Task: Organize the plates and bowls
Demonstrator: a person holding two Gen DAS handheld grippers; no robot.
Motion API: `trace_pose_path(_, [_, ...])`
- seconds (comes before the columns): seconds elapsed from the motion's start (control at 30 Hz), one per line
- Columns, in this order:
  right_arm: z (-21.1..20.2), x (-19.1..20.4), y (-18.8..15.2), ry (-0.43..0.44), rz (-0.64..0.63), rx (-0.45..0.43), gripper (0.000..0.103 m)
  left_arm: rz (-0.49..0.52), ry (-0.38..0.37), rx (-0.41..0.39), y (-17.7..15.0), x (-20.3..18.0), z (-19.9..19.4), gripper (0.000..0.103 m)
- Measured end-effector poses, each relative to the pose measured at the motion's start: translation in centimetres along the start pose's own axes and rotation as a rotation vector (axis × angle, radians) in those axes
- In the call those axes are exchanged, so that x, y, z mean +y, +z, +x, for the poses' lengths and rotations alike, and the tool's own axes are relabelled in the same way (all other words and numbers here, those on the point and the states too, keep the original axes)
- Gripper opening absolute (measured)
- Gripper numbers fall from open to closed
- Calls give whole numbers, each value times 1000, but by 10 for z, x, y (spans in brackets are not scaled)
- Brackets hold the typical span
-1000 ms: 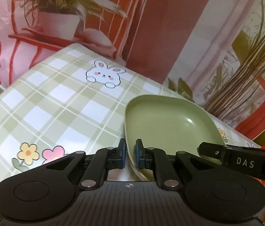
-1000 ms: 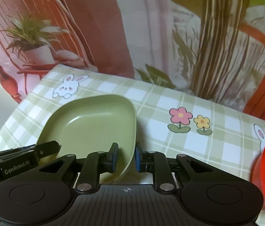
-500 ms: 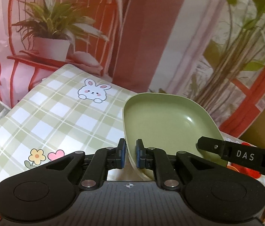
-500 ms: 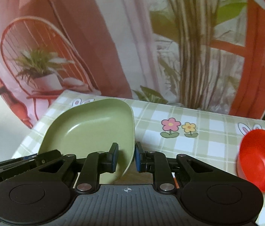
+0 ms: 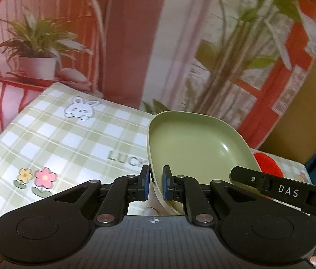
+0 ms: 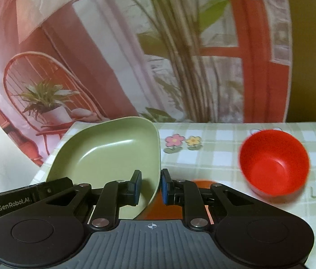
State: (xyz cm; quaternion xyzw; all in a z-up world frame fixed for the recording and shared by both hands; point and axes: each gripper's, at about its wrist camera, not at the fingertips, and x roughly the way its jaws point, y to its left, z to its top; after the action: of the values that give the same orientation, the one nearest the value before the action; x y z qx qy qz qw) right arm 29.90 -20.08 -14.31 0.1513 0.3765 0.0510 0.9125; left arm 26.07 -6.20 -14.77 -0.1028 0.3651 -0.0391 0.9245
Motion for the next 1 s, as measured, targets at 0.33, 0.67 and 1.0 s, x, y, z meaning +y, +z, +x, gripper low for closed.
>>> trace_pose_path(0.33, [-23,-49,-16,-6,45,-10,17,49,-48,67,-24,-38,11,13])
trace_pose_path(0.67, [-18,-70,-31,-10,79,9,17,69,-65,111,-36,-47,25,14])
trace_pose_path(1.0, [-14,-76,-45,-36,88,45,17,58,-105,160,-46,-44,34,15])
